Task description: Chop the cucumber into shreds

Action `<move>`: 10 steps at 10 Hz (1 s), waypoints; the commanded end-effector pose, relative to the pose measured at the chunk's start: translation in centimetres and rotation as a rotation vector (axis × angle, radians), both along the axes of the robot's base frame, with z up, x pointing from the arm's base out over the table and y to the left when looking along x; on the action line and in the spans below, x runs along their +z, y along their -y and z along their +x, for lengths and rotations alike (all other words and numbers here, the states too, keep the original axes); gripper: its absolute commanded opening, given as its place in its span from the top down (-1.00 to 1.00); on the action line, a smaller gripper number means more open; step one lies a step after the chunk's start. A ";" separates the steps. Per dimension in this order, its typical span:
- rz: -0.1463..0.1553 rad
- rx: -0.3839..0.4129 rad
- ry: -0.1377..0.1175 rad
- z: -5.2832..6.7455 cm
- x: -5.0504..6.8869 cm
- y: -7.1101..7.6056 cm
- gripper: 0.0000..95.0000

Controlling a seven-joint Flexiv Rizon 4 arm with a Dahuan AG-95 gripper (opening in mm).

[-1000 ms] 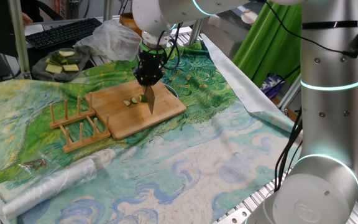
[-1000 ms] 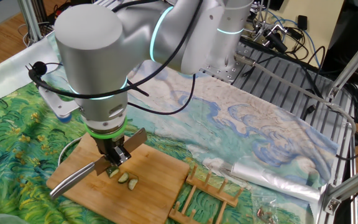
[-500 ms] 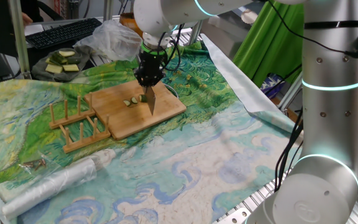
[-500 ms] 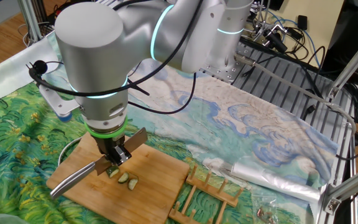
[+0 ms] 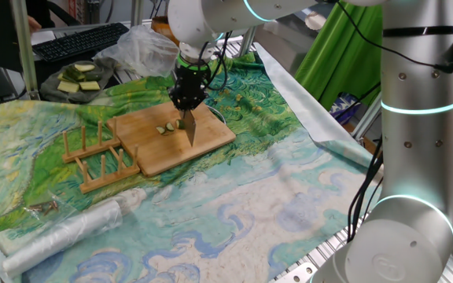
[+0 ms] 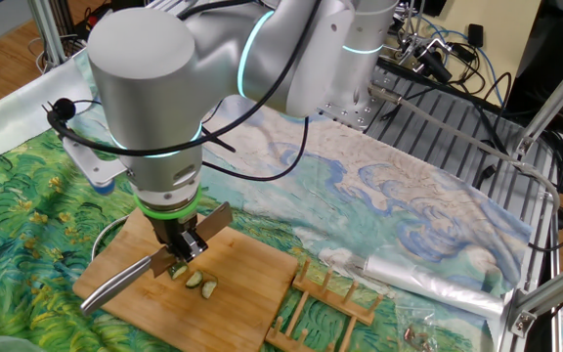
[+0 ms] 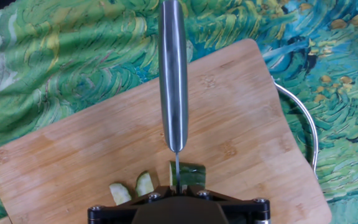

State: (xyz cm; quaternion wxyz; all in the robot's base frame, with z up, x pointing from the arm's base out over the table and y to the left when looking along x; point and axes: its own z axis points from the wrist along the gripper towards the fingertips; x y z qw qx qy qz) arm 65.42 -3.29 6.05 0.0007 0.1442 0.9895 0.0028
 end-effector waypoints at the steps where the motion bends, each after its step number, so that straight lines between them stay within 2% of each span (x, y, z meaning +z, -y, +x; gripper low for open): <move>1: -0.001 -0.006 0.001 0.0 0.0 0.0 1.00; 2: -0.001 -0.009 0.001 0.0 -0.1 0.0 1.00; 4: 0.012 -0.013 0.004 0.0 -1.2 -0.1 1.00; 5: 0.019 -0.014 0.020 0.0 -2.6 -0.1 1.00; 6: 0.022 -0.018 0.030 0.0 -3.1 -0.1 1.00; 8: 0.018 -0.023 0.030 0.1 -3.1 -0.2 1.00; 10: 0.011 -0.023 0.023 0.5 -2.6 -0.5 1.00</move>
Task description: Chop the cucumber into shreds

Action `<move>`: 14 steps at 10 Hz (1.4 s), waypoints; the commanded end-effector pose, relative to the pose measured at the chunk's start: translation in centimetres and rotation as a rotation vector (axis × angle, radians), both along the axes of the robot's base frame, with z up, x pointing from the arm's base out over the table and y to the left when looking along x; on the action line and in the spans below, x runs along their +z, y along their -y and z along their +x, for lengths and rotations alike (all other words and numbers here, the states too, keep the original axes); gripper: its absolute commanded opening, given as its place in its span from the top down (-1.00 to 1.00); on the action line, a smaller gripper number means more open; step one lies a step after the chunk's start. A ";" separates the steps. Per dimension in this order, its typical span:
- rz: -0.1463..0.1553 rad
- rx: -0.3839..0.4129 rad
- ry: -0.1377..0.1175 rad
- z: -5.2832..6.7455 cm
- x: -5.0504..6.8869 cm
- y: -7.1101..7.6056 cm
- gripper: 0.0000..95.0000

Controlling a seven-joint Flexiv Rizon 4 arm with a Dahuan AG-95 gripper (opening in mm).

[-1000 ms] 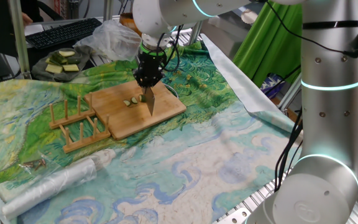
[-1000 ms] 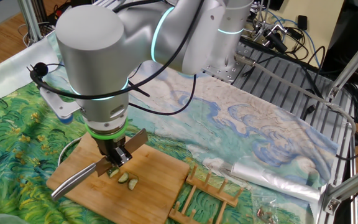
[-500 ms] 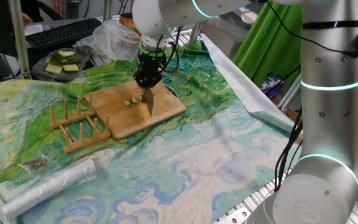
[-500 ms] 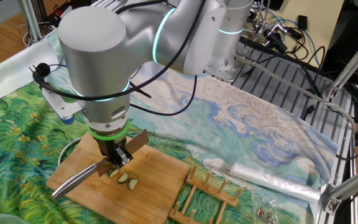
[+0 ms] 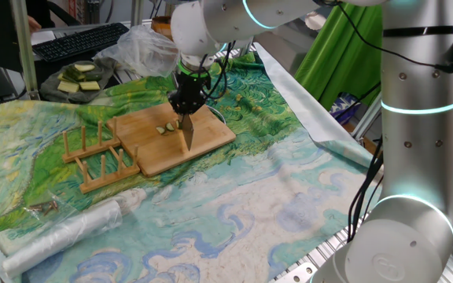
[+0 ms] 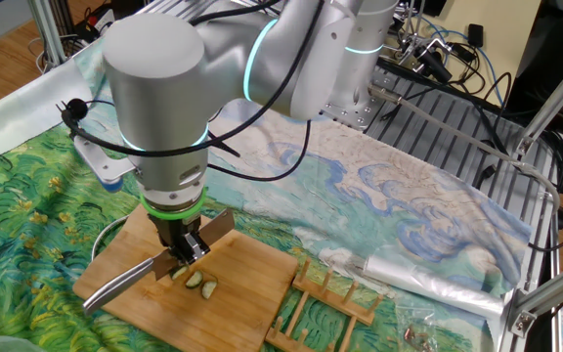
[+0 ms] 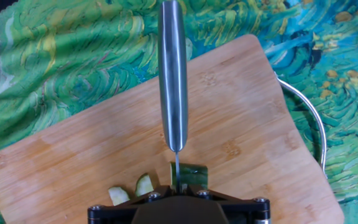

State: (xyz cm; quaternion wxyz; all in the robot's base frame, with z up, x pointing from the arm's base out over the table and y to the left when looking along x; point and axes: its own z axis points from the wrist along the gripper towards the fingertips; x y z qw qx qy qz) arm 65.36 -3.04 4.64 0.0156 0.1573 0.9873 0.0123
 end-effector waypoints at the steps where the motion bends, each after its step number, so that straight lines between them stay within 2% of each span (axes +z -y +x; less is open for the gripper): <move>1: -0.010 0.005 -0.023 0.6 -0.8 -0.2 1.00; 3: -0.014 0.010 -0.058 0.6 1.0 -0.2 1.00; 4: -0.001 0.012 -0.059 0.6 1.7 -0.2 1.00; 8: 0.009 0.020 -0.058 0.4 1.7 -0.8 1.00; 10: 0.010 0.036 -0.049 0.3 0.5 -1.5 1.00; 11: 0.005 0.046 -0.025 0.2 -1.1 -1.8 1.00; 12: 0.004 0.050 -0.008 0.2 -2.1 -1.7 1.00; 13: 0.010 0.052 -0.015 0.2 -2.0 -1.7 1.00; 14: 0.010 0.037 -0.019 0.2 -1.5 -2.2 1.00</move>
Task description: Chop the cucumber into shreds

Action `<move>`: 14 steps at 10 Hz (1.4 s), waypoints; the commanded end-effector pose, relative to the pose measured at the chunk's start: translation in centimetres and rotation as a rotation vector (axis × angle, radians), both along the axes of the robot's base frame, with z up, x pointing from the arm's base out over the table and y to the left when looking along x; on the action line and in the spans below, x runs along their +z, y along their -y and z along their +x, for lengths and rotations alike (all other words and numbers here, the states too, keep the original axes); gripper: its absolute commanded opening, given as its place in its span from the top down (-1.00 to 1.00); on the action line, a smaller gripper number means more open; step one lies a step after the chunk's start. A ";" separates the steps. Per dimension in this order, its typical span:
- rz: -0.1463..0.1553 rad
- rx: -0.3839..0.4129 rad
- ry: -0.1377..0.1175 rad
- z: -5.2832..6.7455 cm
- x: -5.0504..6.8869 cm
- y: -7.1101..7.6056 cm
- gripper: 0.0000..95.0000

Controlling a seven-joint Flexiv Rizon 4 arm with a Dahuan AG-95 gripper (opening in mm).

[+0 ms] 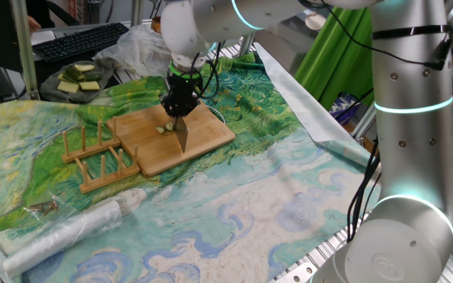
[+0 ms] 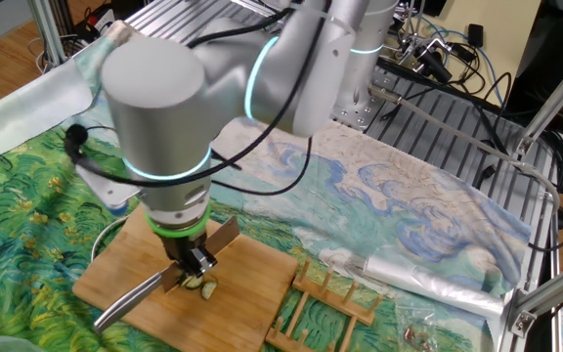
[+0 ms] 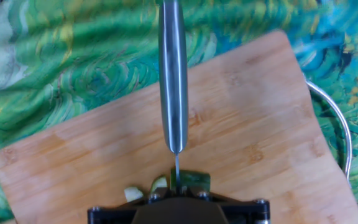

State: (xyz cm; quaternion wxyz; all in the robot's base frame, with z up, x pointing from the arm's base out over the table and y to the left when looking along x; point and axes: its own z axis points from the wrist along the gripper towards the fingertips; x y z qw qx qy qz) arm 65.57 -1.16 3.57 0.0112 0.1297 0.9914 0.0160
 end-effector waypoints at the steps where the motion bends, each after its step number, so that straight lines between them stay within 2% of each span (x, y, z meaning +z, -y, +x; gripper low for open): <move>1: -0.003 -0.022 -0.007 0.0 -0.4 -0.4 1.00; 4: -0.003 -0.016 -0.018 0.3 -0.3 -0.4 1.00; 6: -0.006 -0.027 -0.037 0.2 0.0 -0.7 1.00; 7: -0.002 -0.042 -0.038 0.1 0.4 -1.0 1.00; 12: -0.007 -0.037 -0.040 0.0 0.5 -1.2 1.00; 14: -0.016 -0.031 -0.055 0.0 1.3 -1.2 1.00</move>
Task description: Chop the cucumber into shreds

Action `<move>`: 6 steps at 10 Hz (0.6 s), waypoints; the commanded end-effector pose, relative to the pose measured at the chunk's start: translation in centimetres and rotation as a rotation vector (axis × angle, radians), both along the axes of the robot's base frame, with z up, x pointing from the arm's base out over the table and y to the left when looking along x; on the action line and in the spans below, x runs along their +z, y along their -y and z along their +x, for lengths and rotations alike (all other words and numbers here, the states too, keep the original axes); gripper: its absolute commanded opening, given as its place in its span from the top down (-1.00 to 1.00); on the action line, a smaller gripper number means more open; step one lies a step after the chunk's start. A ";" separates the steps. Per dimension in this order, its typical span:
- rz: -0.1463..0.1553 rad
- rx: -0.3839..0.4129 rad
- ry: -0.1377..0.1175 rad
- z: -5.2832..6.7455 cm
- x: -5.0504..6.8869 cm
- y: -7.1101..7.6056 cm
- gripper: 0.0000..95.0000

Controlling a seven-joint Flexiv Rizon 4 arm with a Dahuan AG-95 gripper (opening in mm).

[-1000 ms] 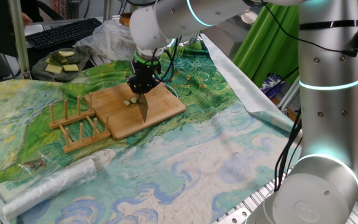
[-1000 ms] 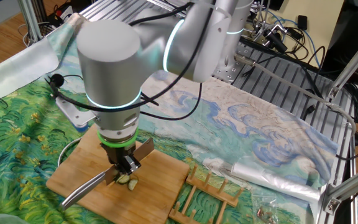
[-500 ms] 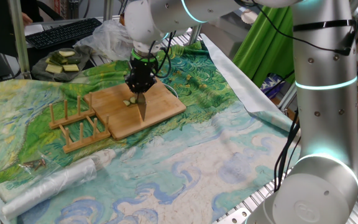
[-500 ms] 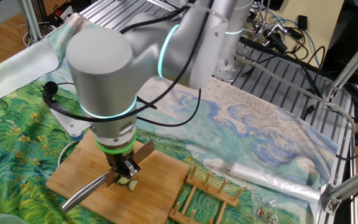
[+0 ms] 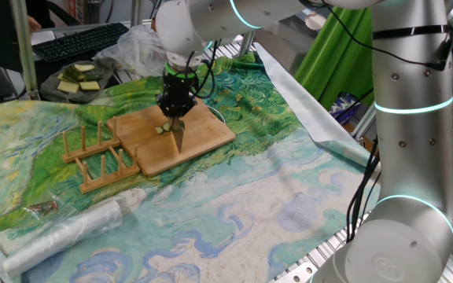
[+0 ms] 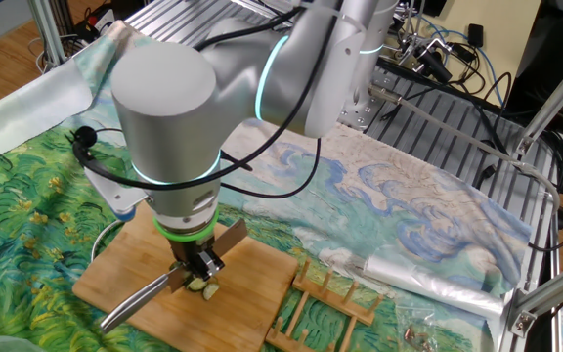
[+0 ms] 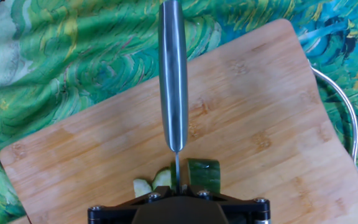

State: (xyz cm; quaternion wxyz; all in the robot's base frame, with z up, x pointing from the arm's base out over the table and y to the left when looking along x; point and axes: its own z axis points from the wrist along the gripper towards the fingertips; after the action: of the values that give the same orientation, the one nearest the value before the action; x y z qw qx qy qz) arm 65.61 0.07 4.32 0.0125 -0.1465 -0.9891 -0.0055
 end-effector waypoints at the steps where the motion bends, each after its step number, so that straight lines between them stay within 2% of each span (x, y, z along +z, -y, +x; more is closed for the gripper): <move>1: -0.006 0.003 -0.012 0.0 1.1 0.0 1.00; 3: -0.014 0.005 -0.026 -0.1 2.2 0.2 1.00; 6: -0.015 0.023 -0.023 -0.7 2.5 1.6 1.00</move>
State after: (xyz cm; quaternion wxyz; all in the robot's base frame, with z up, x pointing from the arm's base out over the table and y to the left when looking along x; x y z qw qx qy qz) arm 64.93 -1.55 6.64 0.0219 -0.1338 -0.9908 0.0026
